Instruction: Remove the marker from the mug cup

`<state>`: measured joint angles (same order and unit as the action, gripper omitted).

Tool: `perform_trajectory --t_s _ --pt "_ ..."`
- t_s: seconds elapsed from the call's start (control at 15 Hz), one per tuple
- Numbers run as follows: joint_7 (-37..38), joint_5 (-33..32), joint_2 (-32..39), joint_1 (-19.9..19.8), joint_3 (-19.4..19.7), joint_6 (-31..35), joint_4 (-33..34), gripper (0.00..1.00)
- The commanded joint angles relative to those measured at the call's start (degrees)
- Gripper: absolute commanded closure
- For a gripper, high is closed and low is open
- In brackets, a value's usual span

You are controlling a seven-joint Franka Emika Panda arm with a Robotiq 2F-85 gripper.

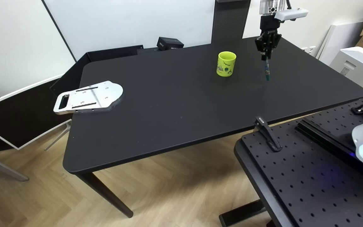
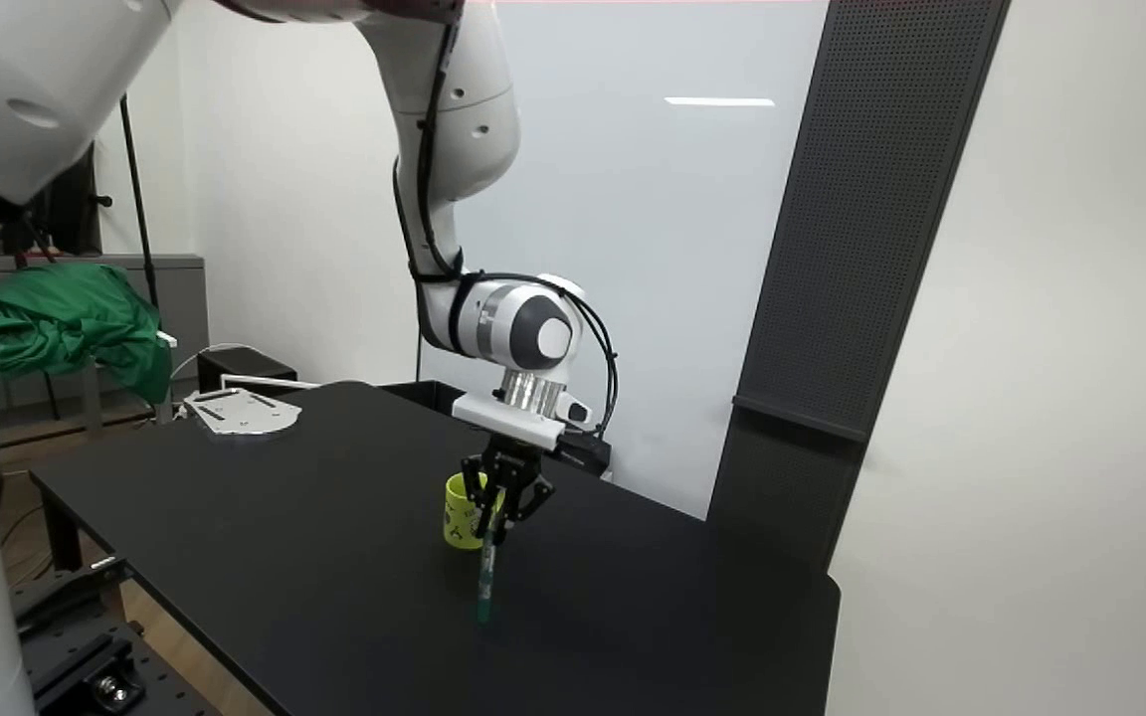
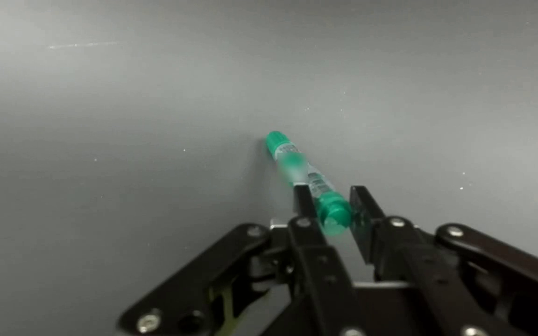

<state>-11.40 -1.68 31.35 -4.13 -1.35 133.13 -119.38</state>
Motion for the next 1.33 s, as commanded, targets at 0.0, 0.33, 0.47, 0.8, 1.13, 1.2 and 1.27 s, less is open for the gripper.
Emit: perform_trajectory --t_s 0.0,0.33,0.47,0.8,1.13,1.2,1.27 --pt "-0.77 2.54 2.72 -1.86 -0.04 -0.42 0.64 0.94" --pt "-0.4 2.65 5.58 -2.89 0.73 0.91 0.7 0.94" --pt "-0.07 1.85 6.07 -2.58 1.1 3.53 -0.02 0.94" --pt "1.91 -3.03 6.84 0.56 3.47 15.87 -3.03 0.94" --pt "2.4 -5.24 7.85 2.2 4.69 23.59 -5.28 0.5" --pt "2.41 -5.44 7.83 2.3 4.84 24.25 -5.54 0.48" --pt "2.34 -5.49 7.74 2.4 5.02 24.6 -5.7 0.43"
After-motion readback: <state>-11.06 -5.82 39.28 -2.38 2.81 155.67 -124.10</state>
